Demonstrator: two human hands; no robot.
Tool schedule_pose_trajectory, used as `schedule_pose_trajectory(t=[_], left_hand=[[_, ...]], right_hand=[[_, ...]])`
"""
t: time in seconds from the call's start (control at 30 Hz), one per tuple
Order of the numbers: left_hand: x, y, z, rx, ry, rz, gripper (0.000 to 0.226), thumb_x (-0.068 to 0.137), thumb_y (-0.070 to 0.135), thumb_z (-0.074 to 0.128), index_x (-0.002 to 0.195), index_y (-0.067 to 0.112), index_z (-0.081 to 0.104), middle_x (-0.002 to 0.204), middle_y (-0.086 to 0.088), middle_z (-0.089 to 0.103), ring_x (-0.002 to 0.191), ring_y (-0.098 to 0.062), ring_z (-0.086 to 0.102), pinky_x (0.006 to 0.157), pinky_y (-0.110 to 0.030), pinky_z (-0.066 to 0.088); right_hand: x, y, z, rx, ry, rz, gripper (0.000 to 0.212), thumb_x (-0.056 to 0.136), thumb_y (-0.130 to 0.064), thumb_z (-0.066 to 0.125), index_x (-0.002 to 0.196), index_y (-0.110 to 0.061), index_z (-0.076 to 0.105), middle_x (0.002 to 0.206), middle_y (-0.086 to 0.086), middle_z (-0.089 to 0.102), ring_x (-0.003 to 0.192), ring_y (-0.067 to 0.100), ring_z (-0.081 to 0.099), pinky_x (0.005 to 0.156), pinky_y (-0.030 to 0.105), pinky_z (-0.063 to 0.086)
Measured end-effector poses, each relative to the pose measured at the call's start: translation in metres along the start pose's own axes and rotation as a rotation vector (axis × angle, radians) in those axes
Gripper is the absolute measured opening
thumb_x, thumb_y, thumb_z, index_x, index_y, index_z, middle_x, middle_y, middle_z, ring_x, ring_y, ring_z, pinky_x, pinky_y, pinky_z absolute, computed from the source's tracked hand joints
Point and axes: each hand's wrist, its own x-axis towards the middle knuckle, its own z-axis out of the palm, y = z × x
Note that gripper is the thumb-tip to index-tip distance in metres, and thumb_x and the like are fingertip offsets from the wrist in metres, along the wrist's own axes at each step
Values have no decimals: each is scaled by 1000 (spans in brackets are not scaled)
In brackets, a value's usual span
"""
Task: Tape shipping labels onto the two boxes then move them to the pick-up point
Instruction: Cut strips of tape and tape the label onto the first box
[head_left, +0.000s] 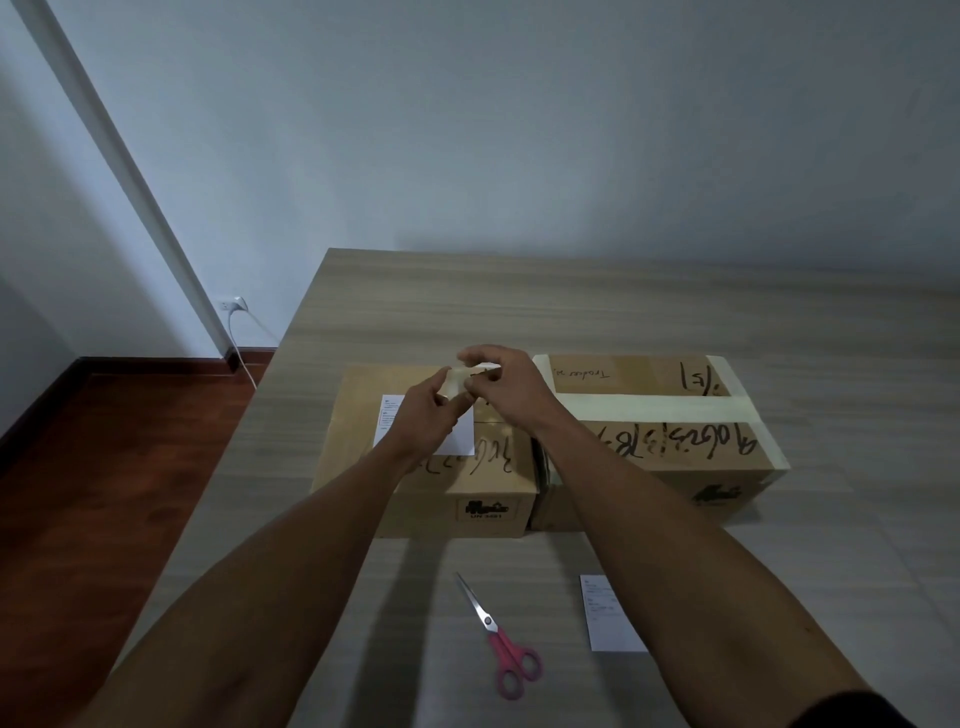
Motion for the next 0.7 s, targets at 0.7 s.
schedule_pose_trajectory(t=[0.7], left_hand=[[-3, -1, -7, 112, -164, -2, 60, 100, 20, 64, 155, 21, 41, 81, 5, 61, 72, -9, 54, 69, -26, 43]], right_hand=[[10, -1, -16, -259, -132, 11, 30, 97, -5, 61, 125, -11, 66, 100, 7, 70, 88, 17, 75, 86, 33, 61]])
